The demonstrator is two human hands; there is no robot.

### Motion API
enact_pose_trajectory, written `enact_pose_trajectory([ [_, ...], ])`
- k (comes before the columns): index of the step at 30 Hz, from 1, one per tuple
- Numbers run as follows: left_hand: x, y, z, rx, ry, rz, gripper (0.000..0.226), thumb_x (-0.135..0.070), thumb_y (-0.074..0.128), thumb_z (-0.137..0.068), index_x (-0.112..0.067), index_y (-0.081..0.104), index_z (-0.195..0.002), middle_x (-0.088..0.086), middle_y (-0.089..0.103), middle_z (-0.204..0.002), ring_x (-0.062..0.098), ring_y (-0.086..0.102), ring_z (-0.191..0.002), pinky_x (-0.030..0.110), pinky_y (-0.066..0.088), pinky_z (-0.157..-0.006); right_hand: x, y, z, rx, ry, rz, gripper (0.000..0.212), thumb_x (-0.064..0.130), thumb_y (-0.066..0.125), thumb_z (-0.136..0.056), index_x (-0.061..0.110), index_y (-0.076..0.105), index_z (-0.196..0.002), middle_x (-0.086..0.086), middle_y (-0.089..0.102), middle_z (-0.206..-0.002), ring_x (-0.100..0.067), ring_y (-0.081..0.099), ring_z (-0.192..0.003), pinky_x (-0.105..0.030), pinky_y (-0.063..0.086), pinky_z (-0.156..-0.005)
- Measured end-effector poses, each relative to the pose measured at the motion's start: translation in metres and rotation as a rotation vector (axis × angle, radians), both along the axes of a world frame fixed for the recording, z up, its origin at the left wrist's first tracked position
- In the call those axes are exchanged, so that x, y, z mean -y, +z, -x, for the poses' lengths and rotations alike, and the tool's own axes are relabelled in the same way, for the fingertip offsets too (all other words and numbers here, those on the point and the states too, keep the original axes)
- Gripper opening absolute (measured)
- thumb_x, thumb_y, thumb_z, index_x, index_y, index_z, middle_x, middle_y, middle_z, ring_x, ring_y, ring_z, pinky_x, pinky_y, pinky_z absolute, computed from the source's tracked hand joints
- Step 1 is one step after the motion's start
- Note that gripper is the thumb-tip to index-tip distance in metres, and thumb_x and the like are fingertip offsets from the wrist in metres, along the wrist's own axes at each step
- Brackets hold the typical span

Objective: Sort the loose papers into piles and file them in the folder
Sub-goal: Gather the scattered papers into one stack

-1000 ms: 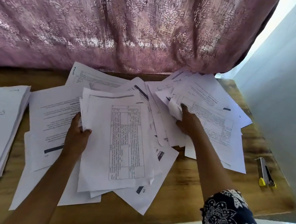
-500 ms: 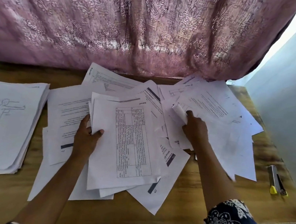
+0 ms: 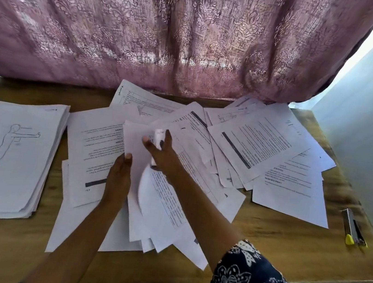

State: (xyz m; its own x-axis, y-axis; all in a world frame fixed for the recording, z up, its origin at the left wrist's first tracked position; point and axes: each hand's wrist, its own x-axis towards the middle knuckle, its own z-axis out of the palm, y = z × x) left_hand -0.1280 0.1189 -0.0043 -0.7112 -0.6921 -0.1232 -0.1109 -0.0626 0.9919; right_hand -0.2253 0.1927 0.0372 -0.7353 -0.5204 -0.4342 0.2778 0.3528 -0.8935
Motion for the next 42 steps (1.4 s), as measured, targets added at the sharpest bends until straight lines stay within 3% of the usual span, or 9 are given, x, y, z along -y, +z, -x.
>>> enact_pose_trajectory([
  [3,0.002,0.005,-0.002,-0.010,-0.093,-0.024,0.062,-0.055,0.062,-0.085,-0.026,0.043,-0.136,-0.004,0.056,-0.130,0.012,0.058,-0.114,0.021,0.053,-0.082,-0.006,0.005,0.004,0.218,-0.002,0.340,0.083,0.072,0.028,-0.086,0.032,-0.002,-0.153,-0.001,0.001,-0.162,-0.029,0.015,-0.146,-0.052,0.030,-0.109],
  [5,0.006,0.000,-0.001,0.112,-0.123,0.117,0.072,-0.032,0.072,-0.082,-0.019,0.037,-0.144,-0.001,0.052,-0.137,0.016,0.053,-0.122,0.024,0.051,-0.091,-0.024,0.002,0.021,0.063,-0.072,0.328,0.083,0.070,0.036,-0.087,0.029,0.006,-0.153,-0.001,0.005,-0.161,-0.026,0.015,-0.146,-0.051,0.023,-0.114],
  [10,0.008,-0.005,0.003,0.220,-0.035,0.224,0.070,-0.004,0.073,-0.081,-0.010,0.038,-0.141,0.012,0.052,-0.137,0.028,0.050,-0.125,0.034,0.042,-0.095,-0.106,-0.034,0.090,-0.657,-0.088,-0.838,0.081,0.040,0.053,-0.094,0.009,0.006,-0.152,-0.017,0.014,-0.158,-0.033,0.012,-0.146,-0.049,0.018,-0.118],
  [18,0.005,-0.011,0.007,0.224,0.020,0.249,0.046,-0.009,0.074,-0.082,-0.003,0.056,-0.124,0.014,0.064,-0.120,0.028,0.061,-0.109,0.019,0.045,-0.076,-0.112,-0.026,0.087,-0.918,0.142,-1.179,0.029,0.005,0.045,-0.095,0.001,0.060,-0.119,-0.015,0.067,-0.110,-0.028,0.065,-0.100,-0.032,0.051,-0.078],
  [22,0.005,-0.010,0.009,0.205,0.020,0.275,0.043,-0.009,0.073,-0.083,-0.002,0.057,-0.122,0.015,0.064,-0.118,0.028,0.062,-0.105,0.011,0.042,-0.066,-0.098,0.017,0.086,-0.816,0.230,-1.082,0.014,0.010,0.052,-0.092,0.004,0.064,-0.090,-0.010,0.068,-0.084,-0.022,0.067,-0.079,-0.027,0.049,-0.065],
  [30,0.001,-0.002,0.004,0.032,-0.018,0.037,0.028,-0.024,0.052,-0.099,-0.019,0.052,-0.126,-0.006,0.062,-0.115,0.012,0.058,-0.105,0.006,0.046,-0.077,-0.020,0.041,0.064,0.370,-0.103,0.020,0.012,0.008,0.046,-0.094,0.005,0.051,-0.084,-0.011,0.063,-0.056,-0.018,0.063,-0.047,-0.030,0.057,-0.052],
  [34,0.015,-0.014,-0.004,0.064,-0.083,-0.123,0.076,-0.074,0.049,-0.083,-0.022,0.045,-0.140,0.003,0.056,-0.136,0.022,0.056,-0.123,0.041,0.050,-0.095,0.015,0.023,0.053,0.642,-0.229,0.282,0.023,0.008,0.032,-0.100,-0.006,0.042,-0.116,-0.031,0.065,-0.105,-0.035,0.071,-0.069,-0.040,0.058,-0.065],
  [38,0.015,0.001,-0.002,0.137,-0.040,0.067,0.050,-0.014,0.066,-0.089,-0.012,0.045,-0.134,0.006,0.059,-0.130,0.022,0.058,-0.117,0.028,0.049,-0.088,0.022,0.024,0.052,0.583,-0.102,0.223,0.073,0.059,0.026,-0.098,-0.006,0.045,-0.123,-0.028,0.065,-0.099,-0.034,0.066,-0.082,-0.039,0.058,-0.065],
  [42,0.026,0.006,-0.006,0.110,0.027,0.080,0.050,0.001,0.064,-0.088,-0.015,0.046,-0.132,0.000,0.055,-0.126,0.017,0.051,-0.117,0.034,0.043,-0.099,-0.007,0.008,0.073,-0.290,-0.207,-0.201,0.054,0.055,0.042,-0.096,0.008,0.059,-0.116,-0.012,0.066,-0.116,-0.026,0.063,-0.103,-0.035,0.049,-0.088],
])
